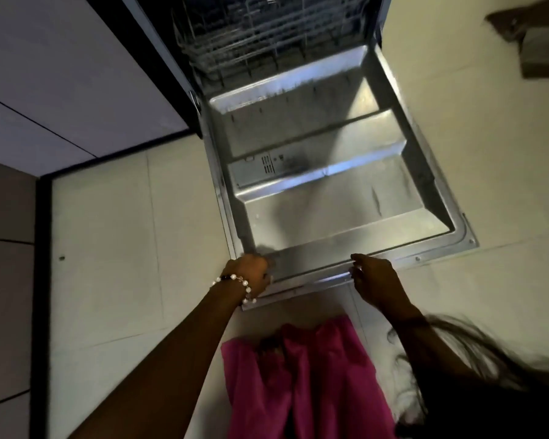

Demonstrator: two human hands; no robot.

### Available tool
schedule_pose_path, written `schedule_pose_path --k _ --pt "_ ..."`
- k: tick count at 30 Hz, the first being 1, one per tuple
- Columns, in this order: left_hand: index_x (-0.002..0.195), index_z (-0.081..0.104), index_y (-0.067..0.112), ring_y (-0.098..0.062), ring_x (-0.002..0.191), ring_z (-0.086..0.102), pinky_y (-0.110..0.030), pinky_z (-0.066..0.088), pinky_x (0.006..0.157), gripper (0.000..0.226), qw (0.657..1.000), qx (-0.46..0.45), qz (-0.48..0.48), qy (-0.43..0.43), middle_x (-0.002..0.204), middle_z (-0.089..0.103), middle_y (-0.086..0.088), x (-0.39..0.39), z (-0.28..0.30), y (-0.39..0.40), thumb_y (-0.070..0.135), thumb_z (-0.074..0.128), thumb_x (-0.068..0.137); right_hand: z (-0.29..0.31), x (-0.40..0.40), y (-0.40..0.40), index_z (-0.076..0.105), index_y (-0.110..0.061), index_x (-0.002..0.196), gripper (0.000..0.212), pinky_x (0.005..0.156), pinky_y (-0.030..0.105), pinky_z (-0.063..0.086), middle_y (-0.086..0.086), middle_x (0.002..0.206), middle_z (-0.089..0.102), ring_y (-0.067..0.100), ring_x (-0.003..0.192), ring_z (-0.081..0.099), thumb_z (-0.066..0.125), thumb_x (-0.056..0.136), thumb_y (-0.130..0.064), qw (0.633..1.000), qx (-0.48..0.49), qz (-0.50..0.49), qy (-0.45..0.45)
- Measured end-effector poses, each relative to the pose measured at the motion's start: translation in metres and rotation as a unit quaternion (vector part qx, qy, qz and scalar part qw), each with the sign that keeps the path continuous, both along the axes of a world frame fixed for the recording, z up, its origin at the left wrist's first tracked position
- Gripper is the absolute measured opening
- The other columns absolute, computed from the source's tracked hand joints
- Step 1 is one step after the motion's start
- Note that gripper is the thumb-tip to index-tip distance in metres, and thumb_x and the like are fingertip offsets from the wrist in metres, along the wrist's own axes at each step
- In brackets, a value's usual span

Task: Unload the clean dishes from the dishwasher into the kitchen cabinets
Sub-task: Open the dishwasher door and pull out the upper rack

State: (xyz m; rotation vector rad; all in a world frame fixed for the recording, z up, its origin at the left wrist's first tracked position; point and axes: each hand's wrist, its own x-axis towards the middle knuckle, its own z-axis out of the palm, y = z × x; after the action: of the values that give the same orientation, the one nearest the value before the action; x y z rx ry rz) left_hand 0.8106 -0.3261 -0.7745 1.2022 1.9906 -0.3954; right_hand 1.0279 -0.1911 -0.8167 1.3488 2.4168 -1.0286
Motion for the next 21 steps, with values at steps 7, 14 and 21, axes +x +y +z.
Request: schedule_pose_path --k 7,14,21 --pt "0.131 0.055 0.028 -0.019 0.113 0.060 -0.021 0.042 0.092 0.036 0.986 0.146 0.074 0.016 0.127 0.062 -0.001 -0.057 0.145 0.066 0.027 0.044 0.096 0.136 -0.083 0.057 0.071 -0.003 0.102 0.021 0.080 0.041 0.055 0.017 0.091 0.074 0.034 0.088 0.069 0.059 0.085 -0.005 0.992 0.041 0.011 0.115" --pt "0.100 0.074 0.020 -0.023 0.089 0.068 -0.032 0.055 0.083 0.024 0.893 0.348 0.285 0.006 0.096 0.074 -0.004 -0.164 0.249 0.122 0.027 0.054 0.090 0.259 -0.199 0.118 0.072 -0.008 0.094 0.015 0.071 0.029 0.053 0.010 0.080 0.074 0.020 0.071 0.069 0.058 0.092 -0.012 0.961 -0.011 -0.086 0.263" --pt "0.087 0.068 -0.003 -0.016 0.055 0.064 -0.019 0.051 0.047 0.012 0.718 0.399 0.541 -0.183 0.074 0.067 -0.011 -0.287 0.283 0.186 -0.003 0.057 0.088 0.300 -0.344 0.178 0.066 -0.003 0.082 0.020 0.056 0.018 0.052 0.005 0.065 0.068 0.007 0.053 0.063 0.050 0.093 0.003 0.832 -0.231 -0.294 0.410"
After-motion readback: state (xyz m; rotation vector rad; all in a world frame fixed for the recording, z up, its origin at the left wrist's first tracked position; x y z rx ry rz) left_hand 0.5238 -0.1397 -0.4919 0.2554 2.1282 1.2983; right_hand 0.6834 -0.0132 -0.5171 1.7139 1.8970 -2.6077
